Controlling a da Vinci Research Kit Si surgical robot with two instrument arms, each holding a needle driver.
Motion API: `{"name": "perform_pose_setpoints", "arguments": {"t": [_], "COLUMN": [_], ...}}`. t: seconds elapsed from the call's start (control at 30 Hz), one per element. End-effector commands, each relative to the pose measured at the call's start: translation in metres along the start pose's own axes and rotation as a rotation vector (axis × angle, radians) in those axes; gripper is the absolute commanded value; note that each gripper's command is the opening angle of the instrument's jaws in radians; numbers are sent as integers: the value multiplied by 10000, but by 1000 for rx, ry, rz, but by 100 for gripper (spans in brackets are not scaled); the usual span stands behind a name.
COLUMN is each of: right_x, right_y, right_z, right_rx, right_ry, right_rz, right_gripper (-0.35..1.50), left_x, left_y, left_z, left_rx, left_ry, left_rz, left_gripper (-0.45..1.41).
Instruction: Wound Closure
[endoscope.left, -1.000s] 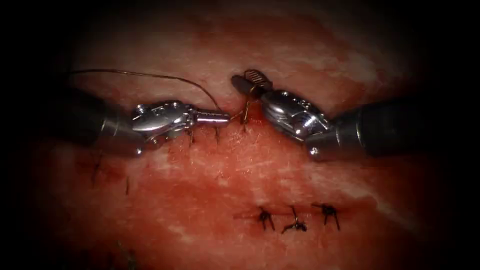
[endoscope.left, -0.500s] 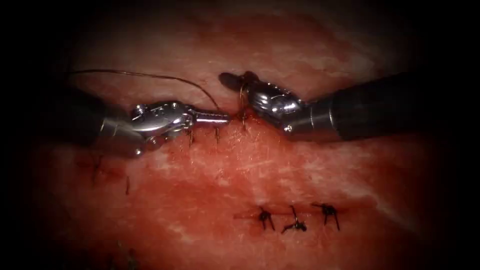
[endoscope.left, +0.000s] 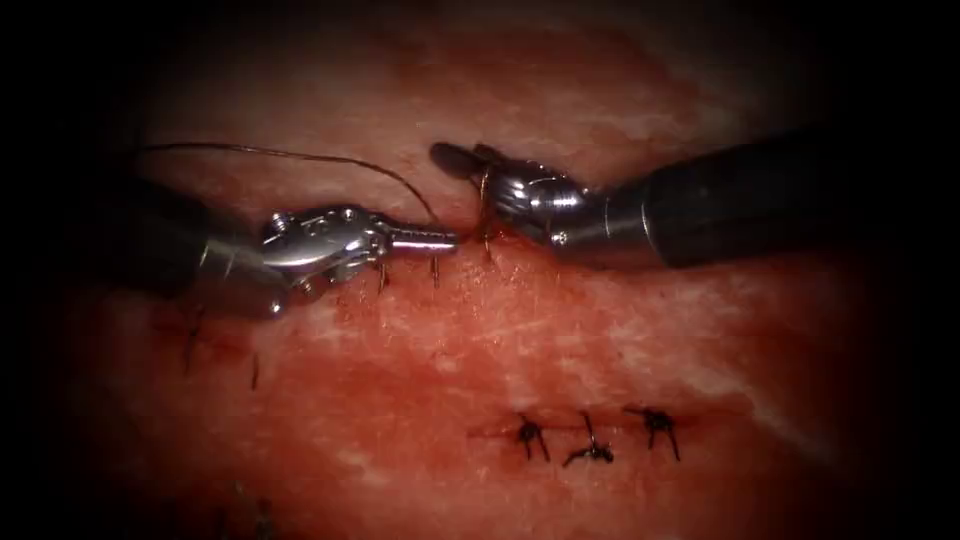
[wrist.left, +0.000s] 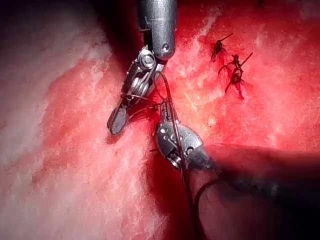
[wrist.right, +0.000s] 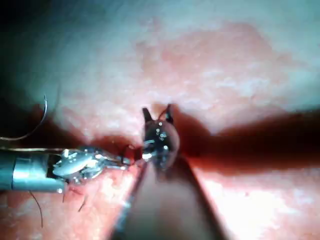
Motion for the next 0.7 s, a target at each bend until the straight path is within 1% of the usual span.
{"name": "perform_pose_setpoints", "arguments": {"t": [0.03, 0.13, 0.2, 0.4, 0.5, 0.53, 0.6, 0.63, 0.67, 0.7], "right_x": [-13, -25, -34, -34, -32, -32, -29, -26, -26, -20], "right_y": [2, 8, 11, 7, 5, 5, 6, 6, 6, 6], "right_z": [7, 10, 13, 17, 19, 19, 18, 15, 15, 11], "right_rx": [-12, -16, 13, 22, 16, 16, 6, 1, 1, 8], "right_ry": [-15, -47, -96, -113, -112, -112, -106, -85, -85, -66], "right_rz": [2, -10, -24, -36, -36, -36, -35, -27, -27, -41], "right_gripper": [44, 49, 51, 51, 10, 10, -27, -35, -35, -35], "left_x": [-9, -10, -10, -10, -10, -10, -10, -10, -10, -10], "left_y": [2, 3, 4, 4, 5, 5, 5, 5, 5, 5], "left_z": [4, 4, 4, 4, 4, 4, 3, 2, 2, 2], "left_rx": [-1, -2, -5, -5, -5, -5, -6, -7, -7, -7], "left_ry": [-1, -1, -2, -2, -2, -2, -2, -2, -2, -2], "left_rz": [-2, -2, -1, -1, -1, -1, -1, -1, -1, -1], "left_gripper": [-45, -45, -45, -45, -45, -45, -45, -45, -45, -45]}}
